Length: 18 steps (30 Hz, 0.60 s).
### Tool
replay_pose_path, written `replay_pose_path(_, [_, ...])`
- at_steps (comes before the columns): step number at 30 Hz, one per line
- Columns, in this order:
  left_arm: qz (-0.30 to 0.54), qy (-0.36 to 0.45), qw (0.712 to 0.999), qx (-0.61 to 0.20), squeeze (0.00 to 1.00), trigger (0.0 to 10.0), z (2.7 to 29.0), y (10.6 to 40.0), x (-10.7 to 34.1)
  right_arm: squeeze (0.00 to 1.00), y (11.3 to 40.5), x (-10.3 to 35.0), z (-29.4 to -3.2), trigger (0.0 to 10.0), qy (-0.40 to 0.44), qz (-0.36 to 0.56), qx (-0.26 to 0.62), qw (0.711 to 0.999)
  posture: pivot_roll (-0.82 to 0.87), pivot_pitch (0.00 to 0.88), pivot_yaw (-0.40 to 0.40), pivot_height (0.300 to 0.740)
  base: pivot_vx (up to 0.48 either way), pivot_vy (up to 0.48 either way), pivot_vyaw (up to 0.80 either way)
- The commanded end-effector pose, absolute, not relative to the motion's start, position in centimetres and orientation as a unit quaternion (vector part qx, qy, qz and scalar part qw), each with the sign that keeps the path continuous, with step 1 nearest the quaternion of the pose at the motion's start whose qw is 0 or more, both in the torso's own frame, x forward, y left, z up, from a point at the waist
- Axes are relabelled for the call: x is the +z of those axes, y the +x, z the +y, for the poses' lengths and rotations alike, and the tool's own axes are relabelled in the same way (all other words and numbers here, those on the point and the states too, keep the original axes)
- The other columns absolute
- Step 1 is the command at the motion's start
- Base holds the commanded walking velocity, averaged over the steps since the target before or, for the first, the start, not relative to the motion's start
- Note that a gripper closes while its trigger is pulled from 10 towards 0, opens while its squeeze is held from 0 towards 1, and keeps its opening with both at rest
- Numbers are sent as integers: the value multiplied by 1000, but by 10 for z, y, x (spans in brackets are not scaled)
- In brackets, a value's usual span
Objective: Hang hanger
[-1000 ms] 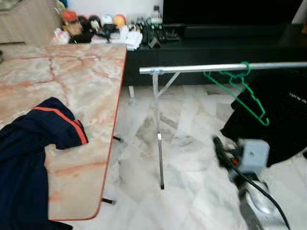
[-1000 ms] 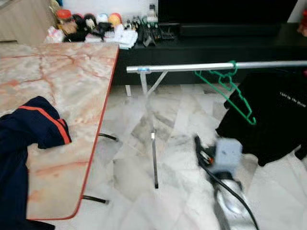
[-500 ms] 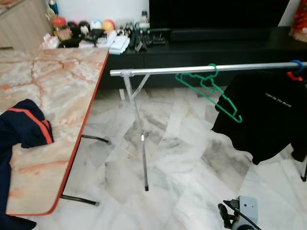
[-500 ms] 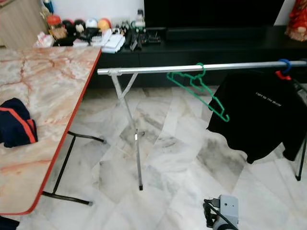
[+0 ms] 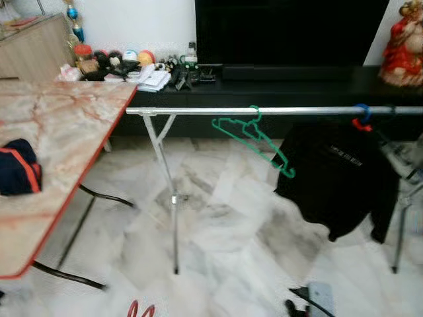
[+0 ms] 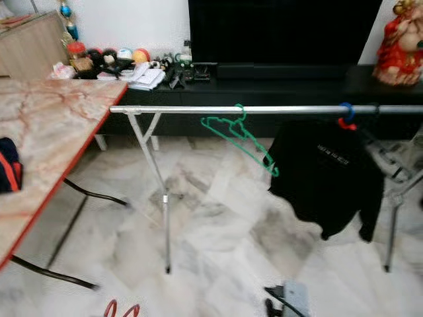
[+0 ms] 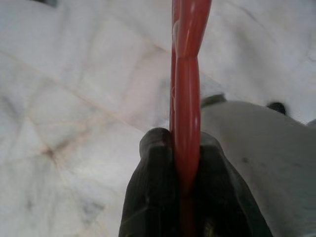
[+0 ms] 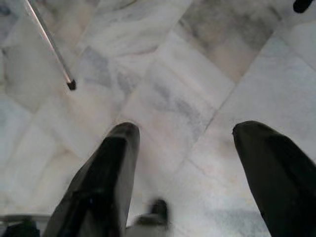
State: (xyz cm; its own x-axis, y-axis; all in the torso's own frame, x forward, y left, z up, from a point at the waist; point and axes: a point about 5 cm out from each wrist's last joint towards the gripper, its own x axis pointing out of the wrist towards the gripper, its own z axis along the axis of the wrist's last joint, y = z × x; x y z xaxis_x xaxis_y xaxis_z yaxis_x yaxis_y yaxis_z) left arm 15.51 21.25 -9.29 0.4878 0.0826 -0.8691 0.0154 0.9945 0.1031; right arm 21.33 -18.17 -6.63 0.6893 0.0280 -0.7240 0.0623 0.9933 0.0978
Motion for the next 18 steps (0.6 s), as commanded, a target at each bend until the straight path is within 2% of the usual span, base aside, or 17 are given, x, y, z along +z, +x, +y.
replay_pose_path(1, [510,46,859,27,0,10000,212,156,-93,0,205,-71,-190,10000,53,410,-18,910,-60,4,-14,740,0,0,0])
replay_pose_path(11, [531,54,845,24,0,10000,208,143,-99,0,181,-83,-196,10000,45,448,-29,893,-52,56,-1,740,0,0,0])
replay_pose_path(18, [536,59,842,28,0,10000,213,135,-101,0,164,-92,-191,10000,29,477,-24,878,-50,90,8,740,0,0,0])
